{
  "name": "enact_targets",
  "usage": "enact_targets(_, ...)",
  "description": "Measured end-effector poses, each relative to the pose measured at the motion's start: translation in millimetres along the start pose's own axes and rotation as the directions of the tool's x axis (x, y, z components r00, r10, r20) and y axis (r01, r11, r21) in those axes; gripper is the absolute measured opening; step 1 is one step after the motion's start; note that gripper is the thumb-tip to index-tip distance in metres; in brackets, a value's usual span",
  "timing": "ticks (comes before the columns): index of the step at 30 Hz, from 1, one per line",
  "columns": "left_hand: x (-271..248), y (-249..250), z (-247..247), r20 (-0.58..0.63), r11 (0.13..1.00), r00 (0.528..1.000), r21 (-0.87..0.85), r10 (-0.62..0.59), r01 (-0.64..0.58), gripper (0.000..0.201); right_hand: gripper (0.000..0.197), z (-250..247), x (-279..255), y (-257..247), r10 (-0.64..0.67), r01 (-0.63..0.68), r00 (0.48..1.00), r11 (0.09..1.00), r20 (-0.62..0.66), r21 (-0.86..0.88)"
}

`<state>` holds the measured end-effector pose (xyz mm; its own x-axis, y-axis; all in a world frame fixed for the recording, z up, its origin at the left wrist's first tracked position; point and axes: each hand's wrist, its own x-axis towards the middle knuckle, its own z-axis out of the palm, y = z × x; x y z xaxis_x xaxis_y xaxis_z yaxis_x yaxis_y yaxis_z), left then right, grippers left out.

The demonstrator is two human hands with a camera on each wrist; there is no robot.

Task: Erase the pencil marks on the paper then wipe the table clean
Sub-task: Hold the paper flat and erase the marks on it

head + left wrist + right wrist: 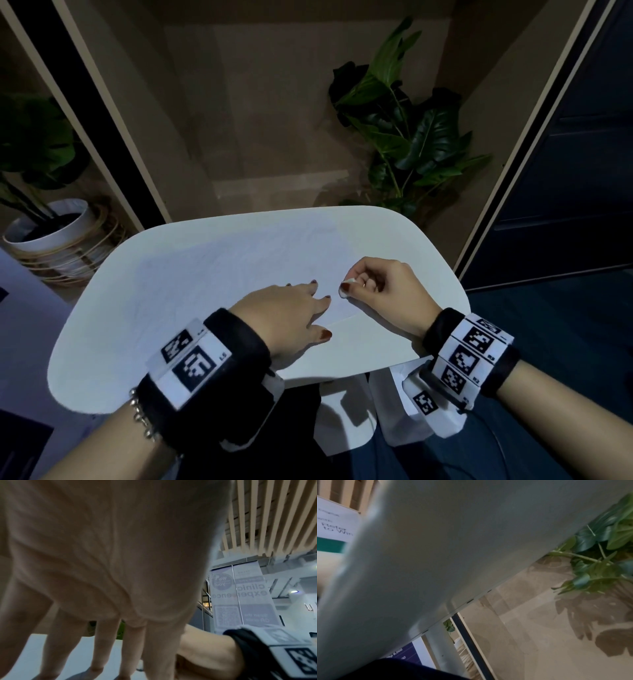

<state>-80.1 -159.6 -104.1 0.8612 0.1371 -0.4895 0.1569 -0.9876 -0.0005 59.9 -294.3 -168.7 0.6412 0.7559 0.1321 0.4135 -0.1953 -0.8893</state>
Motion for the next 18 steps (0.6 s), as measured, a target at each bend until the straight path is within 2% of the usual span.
enact_targets(6,-2.0,12.2,8.3,-0.188,0.997,0.98,0.041,-0.06,0.069,0.044,0.005,-10.8,-3.2,-4.5,0.002,0.004,0.997,0.998,0.079,-0.07)
enact_targets(13,-6.4,28.3,14.9,-0.19,0.992,0.975,0.039,-0.112,0.121,0.052,0.007,-12.9,-21.9,-4.2,-0.019,0.029,0.995,0.995,0.101,-0.097)
enact_targets(18,-6.6,36.9,23.9,-0.231,0.99,0.962,-0.043,-0.143,0.137,0.051,0.009,-12.0,-28.8,-3.4,-0.04,0.045,0.995,0.998,0.097,-0.05)
